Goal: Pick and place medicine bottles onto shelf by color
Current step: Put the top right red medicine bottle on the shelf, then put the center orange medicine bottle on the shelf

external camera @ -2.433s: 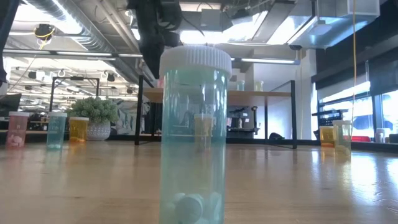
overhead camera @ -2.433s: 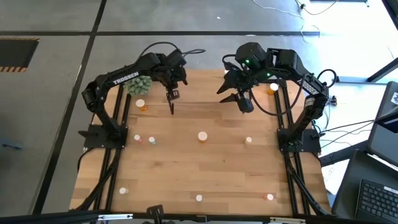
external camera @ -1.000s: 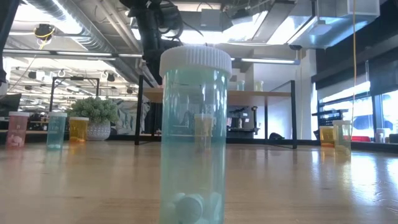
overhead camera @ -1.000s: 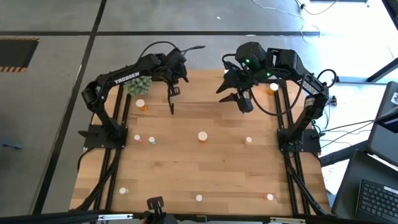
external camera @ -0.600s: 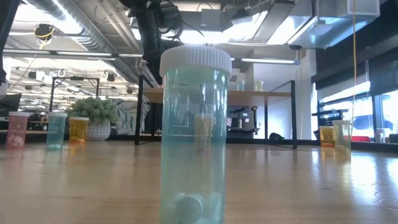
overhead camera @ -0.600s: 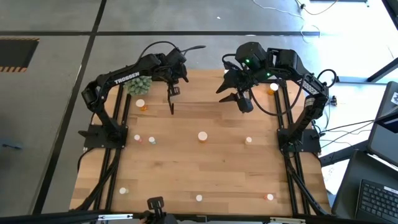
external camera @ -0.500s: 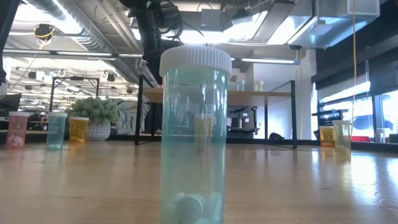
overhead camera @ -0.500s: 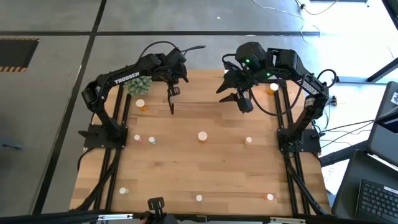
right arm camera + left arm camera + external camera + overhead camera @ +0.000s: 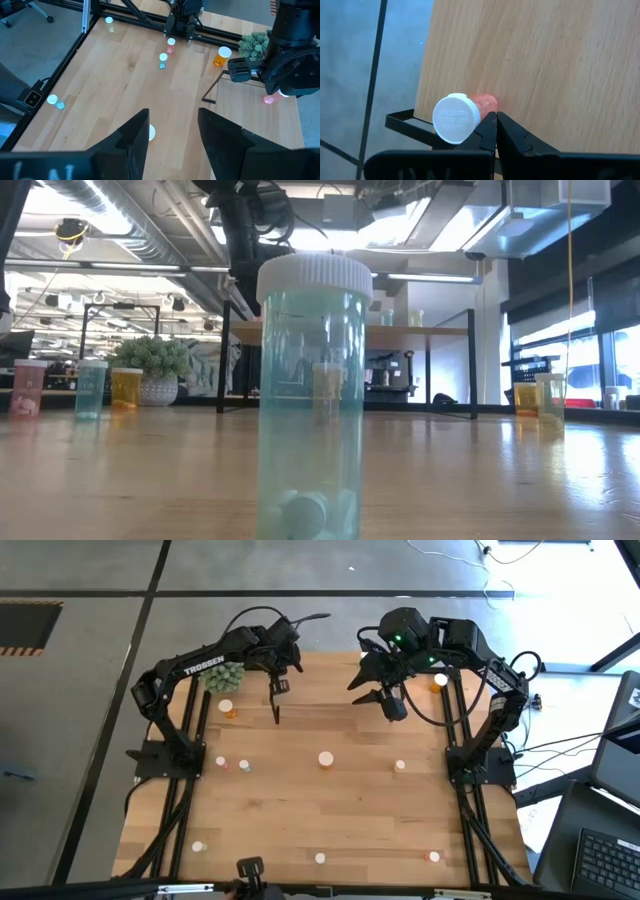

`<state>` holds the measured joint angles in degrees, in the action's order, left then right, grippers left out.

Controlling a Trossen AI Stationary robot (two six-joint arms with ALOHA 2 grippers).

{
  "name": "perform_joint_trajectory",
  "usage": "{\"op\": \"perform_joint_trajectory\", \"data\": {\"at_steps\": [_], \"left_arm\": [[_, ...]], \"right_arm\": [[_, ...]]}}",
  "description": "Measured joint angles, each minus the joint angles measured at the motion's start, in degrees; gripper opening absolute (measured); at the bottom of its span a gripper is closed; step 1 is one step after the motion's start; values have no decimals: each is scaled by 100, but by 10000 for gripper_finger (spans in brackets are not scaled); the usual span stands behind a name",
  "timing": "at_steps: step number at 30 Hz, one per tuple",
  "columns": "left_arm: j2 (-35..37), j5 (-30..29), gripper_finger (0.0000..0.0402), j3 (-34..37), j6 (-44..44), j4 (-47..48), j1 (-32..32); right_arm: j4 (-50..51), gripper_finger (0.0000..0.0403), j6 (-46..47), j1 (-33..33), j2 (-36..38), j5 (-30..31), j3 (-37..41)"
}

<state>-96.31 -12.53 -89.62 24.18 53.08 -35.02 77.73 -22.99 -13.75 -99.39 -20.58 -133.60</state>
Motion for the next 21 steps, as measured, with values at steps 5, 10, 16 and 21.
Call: {"op": "perform_joint_trajectory", "data": {"at_steps": [5,10,16,21], "left_arm": [[16,2,0,0,-4,12,165],[142,-25,0,-11,-9,27,390],[415,-170,0,-10,-304,40,652],[781,-166,0,-9,-872,48,943]], "right_arm": [[0,172,0,1,0,0,0],[2,172,0,-1,0,0,0],[12,172,12,0,0,0,0],[-14,172,21,1,0,1,0]]}}
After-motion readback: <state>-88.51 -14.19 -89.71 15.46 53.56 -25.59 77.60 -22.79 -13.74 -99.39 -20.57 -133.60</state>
